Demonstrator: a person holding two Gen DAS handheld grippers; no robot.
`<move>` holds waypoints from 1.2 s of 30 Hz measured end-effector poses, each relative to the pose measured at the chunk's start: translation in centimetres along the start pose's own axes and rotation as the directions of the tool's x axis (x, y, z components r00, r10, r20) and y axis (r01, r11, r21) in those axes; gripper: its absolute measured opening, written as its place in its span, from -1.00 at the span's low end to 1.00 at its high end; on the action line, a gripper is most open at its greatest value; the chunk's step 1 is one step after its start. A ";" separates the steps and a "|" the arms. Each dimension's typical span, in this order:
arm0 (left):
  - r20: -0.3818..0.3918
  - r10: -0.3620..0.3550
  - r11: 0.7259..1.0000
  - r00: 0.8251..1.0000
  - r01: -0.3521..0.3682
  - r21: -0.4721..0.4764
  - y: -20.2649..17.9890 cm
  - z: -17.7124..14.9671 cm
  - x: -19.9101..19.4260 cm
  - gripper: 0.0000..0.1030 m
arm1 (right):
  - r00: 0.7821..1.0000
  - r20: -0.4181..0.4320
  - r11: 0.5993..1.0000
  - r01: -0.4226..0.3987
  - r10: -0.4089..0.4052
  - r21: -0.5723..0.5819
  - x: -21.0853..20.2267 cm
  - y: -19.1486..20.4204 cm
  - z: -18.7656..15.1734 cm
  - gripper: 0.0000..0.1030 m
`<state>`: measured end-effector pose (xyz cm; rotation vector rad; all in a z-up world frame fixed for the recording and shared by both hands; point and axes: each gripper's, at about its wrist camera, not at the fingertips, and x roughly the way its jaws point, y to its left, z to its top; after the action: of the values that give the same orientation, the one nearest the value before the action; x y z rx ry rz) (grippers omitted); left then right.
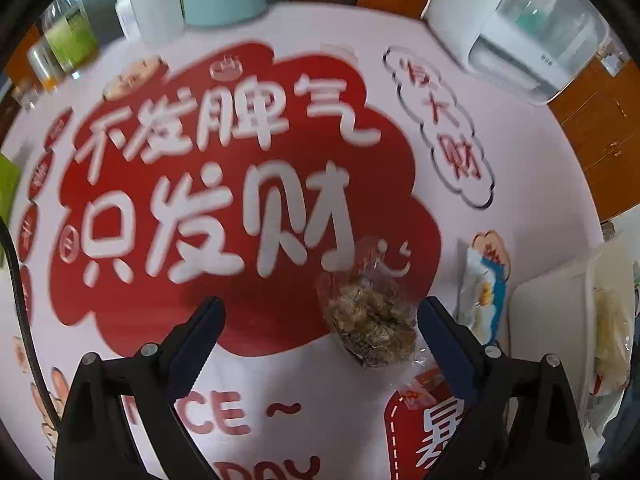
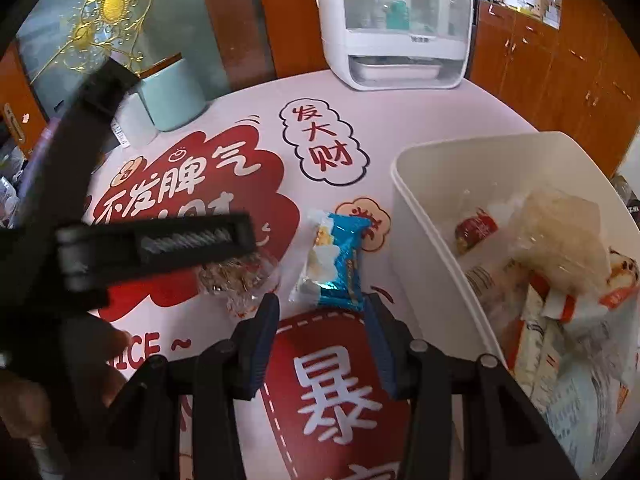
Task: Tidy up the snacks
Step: 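Grasp the clear bag of brown nuts with the left gripper while the right grasps the blue-and-white pack, then lift both packs and carry them over the white bin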
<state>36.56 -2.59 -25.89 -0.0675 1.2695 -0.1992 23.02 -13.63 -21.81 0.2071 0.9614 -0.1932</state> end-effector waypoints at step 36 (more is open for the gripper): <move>-0.011 0.067 0.997 0.998 -0.067 -0.035 7.4 -3.4 -2.1 -0.18 | 0.986 -0.122 0.993 0.120 -0.117 0.020 7.6 2.2 4.1 -0.02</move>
<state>33.53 5.22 -26.07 -0.0544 1.2835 -0.1194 31.04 -13.12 -25.60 0.1885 1.0929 -0.3063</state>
